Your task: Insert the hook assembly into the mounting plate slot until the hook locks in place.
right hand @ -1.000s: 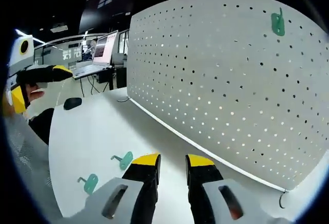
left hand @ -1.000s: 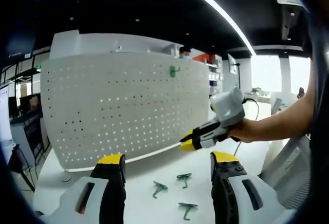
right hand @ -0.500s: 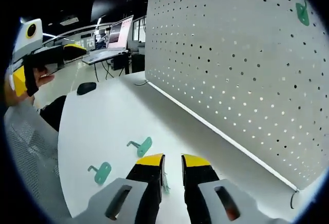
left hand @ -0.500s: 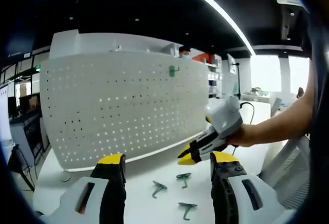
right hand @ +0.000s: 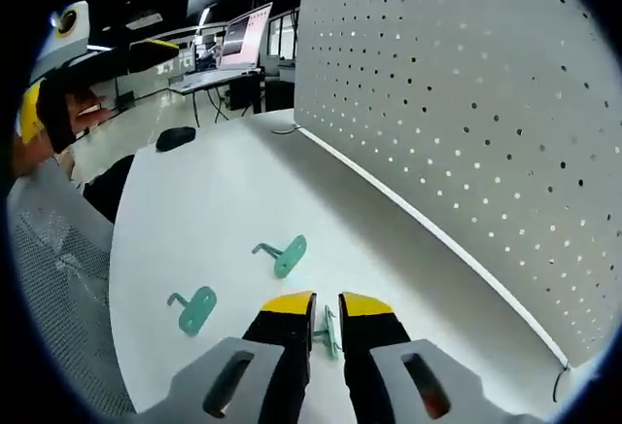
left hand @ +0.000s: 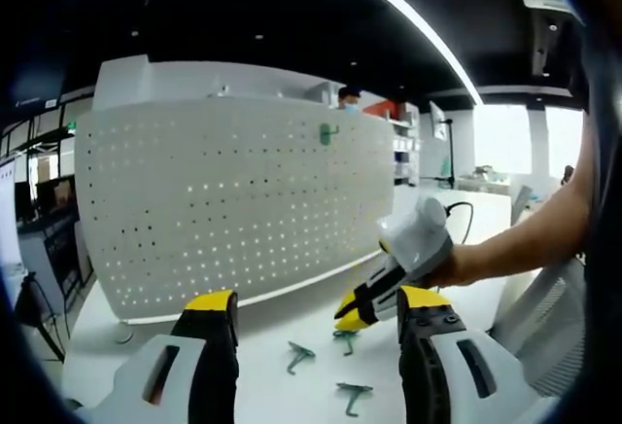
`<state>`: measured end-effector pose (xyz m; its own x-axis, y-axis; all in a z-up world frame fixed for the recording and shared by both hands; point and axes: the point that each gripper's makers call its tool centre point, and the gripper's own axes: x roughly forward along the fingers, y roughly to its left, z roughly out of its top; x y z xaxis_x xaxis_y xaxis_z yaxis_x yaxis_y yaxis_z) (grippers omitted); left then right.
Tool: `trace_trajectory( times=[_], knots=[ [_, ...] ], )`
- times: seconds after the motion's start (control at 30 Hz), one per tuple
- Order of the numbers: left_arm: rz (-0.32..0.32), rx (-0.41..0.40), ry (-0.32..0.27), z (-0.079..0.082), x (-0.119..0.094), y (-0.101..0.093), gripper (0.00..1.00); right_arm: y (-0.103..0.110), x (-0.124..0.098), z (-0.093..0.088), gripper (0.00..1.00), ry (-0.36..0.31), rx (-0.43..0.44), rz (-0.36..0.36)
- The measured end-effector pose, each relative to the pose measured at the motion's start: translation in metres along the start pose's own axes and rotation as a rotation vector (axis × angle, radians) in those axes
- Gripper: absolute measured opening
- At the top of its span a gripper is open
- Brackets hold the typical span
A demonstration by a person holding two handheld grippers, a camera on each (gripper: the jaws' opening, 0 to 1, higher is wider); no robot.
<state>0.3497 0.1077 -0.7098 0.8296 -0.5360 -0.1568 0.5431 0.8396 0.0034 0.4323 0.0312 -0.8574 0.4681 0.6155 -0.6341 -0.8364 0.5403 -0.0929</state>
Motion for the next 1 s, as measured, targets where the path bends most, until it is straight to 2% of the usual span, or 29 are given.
trace_trajectory(
  times=[0.3,1.0],
  knots=[
    [0.001,-0.001,-0.002,0.001,0.0,0.0,0.67,0.003,0.005,-0.01,0.07,0.041,-0.026,0.013],
    [0.004,-0.005,-0.004,0.001,0.0,0.002,0.67,0.003,0.01,-0.016,0.02,0.072,-0.081,0.01]
  ],
)
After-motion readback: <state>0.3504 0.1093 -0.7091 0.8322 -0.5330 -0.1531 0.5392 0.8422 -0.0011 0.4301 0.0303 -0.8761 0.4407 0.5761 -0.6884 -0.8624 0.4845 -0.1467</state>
